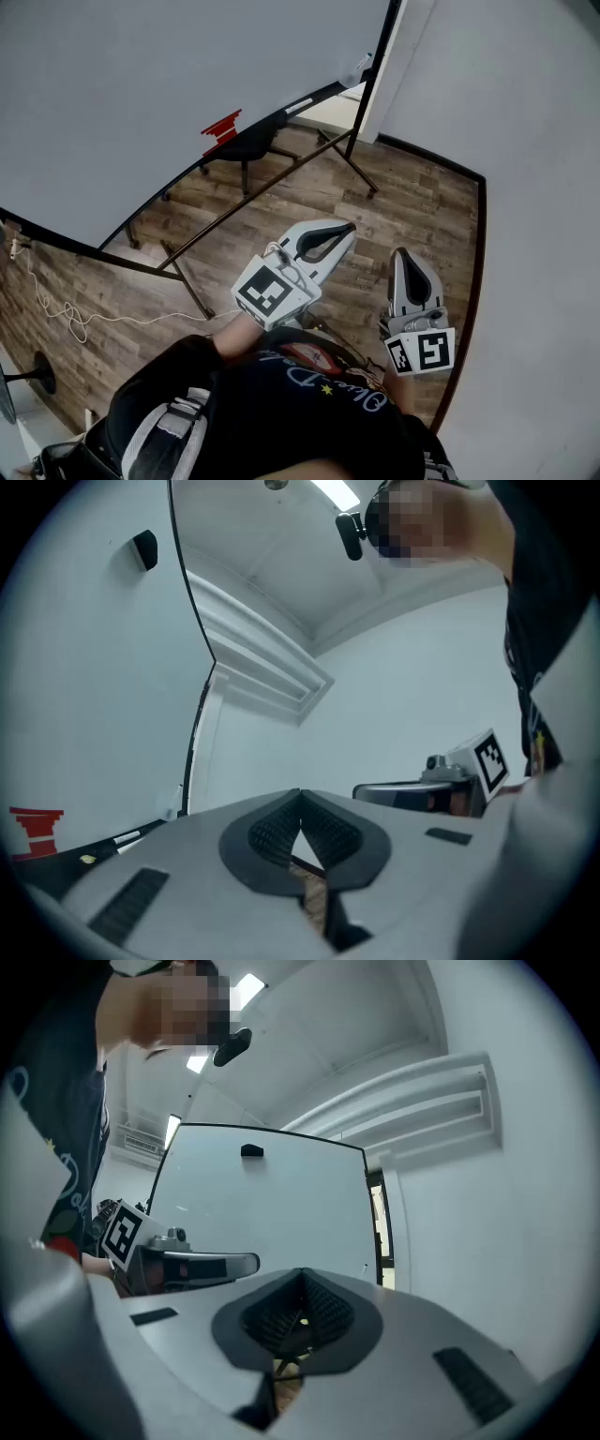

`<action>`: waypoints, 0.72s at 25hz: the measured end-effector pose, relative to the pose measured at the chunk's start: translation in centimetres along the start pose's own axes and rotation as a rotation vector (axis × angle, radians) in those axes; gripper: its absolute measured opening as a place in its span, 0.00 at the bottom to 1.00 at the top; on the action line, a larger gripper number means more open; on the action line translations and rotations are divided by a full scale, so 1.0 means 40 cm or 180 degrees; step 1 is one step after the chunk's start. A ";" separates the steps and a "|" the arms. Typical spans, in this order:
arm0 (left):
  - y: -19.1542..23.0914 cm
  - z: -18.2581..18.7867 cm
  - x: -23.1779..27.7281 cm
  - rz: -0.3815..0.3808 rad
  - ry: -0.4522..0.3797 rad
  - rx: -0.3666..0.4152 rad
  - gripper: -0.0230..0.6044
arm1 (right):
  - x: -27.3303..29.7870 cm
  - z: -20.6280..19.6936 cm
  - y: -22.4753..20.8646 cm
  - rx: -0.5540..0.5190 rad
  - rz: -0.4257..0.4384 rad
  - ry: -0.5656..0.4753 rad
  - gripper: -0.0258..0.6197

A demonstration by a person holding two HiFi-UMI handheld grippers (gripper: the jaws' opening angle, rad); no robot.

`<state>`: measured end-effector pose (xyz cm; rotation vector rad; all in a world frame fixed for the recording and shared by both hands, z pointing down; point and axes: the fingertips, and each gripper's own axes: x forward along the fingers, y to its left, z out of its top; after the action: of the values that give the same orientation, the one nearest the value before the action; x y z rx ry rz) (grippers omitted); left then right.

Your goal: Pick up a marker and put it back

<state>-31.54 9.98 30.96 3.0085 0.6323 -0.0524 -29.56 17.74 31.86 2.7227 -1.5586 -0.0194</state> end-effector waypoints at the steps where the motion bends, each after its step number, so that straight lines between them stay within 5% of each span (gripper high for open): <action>1: 0.001 0.001 0.002 0.0005 -0.0005 -0.0008 0.04 | 0.001 0.001 -0.003 0.0010 -0.0002 0.0000 0.04; 18: 0.059 -0.017 0.000 -0.0040 0.0032 -0.0028 0.04 | 0.010 -0.001 -0.059 0.0175 -0.0319 -0.0070 0.04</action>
<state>-30.57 7.87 31.78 2.9982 0.6505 -0.0349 -27.33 18.57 31.87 2.8499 -1.4476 -0.0070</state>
